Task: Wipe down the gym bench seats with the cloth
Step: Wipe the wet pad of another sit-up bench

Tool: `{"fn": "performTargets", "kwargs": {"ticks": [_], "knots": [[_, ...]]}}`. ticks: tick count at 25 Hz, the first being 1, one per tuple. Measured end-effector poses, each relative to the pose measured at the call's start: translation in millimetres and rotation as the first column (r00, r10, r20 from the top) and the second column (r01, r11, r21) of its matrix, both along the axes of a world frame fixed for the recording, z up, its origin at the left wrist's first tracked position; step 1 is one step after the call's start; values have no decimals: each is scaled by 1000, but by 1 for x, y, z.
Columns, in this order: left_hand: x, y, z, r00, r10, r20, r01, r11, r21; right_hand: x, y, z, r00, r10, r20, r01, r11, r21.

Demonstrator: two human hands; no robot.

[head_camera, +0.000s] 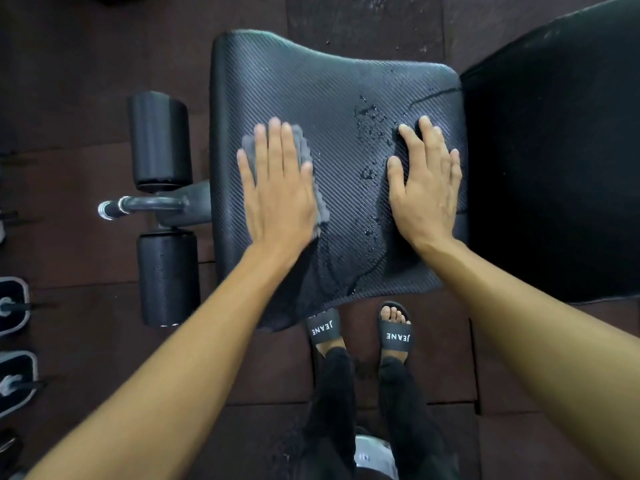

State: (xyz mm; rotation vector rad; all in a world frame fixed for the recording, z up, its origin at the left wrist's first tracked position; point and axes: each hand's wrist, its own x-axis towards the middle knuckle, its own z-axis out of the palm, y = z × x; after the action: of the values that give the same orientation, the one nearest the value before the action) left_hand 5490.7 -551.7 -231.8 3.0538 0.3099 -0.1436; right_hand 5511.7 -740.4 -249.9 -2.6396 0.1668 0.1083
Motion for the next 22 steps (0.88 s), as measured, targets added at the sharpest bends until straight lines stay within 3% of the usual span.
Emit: {"fn": "performTargets", "kwargs": {"ticks": [4,9,13,17,22], "knots": [[13,-39,-4,1000,-25,19,26,997,-68,1,-3,1,999,35,-20,-35,999,34],[-92,-68,1,977,-214,-21,213,976,-56,3,-9,5,995,88,-43,-85,994,67],[-137,-22,4,990,-134,-48,136,989,54,4,-10,5,992,106,-66,-101,992,78],[-93,5,5,999,37,-11,-36,999,37,2,-8,7,993,95,-74,-90,993,70],[-50,-54,-8,998,-38,54,39,999,-9,6,-21,16,991,114,-76,-92,965,247]]}}
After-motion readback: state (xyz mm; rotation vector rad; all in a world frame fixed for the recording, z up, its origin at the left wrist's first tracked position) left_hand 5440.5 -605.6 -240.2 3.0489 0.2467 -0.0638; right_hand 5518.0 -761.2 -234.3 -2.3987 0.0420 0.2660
